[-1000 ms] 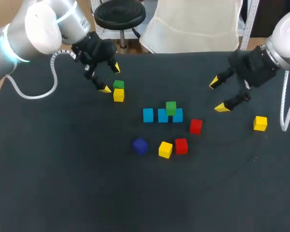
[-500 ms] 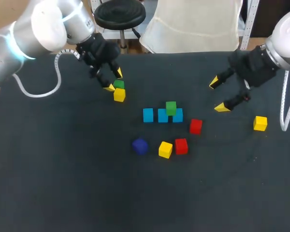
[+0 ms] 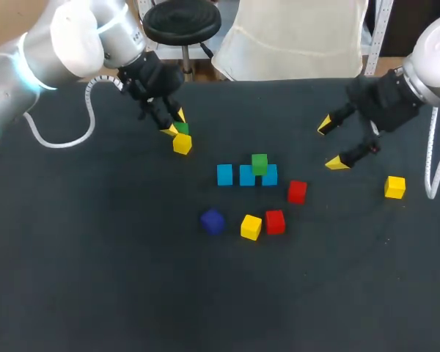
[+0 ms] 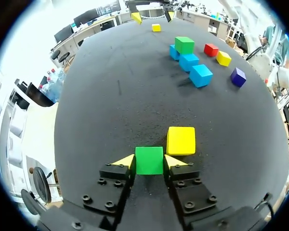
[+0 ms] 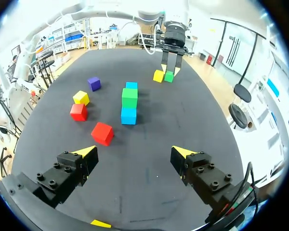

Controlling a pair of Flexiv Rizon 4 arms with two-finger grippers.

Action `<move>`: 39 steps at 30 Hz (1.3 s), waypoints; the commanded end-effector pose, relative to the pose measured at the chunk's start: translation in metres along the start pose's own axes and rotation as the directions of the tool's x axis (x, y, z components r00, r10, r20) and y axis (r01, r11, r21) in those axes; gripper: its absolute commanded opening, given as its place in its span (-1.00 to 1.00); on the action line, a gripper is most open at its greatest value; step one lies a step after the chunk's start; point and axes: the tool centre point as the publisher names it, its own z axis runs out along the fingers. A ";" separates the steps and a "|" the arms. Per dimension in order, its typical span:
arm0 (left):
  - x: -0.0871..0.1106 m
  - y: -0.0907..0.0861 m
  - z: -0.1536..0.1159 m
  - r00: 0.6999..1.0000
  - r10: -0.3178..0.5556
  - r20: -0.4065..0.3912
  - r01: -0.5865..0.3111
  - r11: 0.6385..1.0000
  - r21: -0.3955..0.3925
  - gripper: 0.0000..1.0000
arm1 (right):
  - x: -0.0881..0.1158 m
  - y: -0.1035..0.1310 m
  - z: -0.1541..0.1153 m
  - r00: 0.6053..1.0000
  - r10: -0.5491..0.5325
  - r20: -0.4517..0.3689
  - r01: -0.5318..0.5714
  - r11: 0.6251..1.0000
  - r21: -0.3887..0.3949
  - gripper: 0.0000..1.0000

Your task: Place the blue cubes, place green cubes on the blue cubes, place the yellow cubes on the green cubes, then place the red cubes on the yellow cubes, and place purple cube on the red cubes.

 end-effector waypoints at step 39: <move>-0.050 -0.027 -0.038 0.967 -0.247 0.062 0.250 0.968 -0.036 -1.00 | 0.001 -0.001 0.000 1.000 -0.001 0.003 0.001 1.000 -0.002 1.00</move>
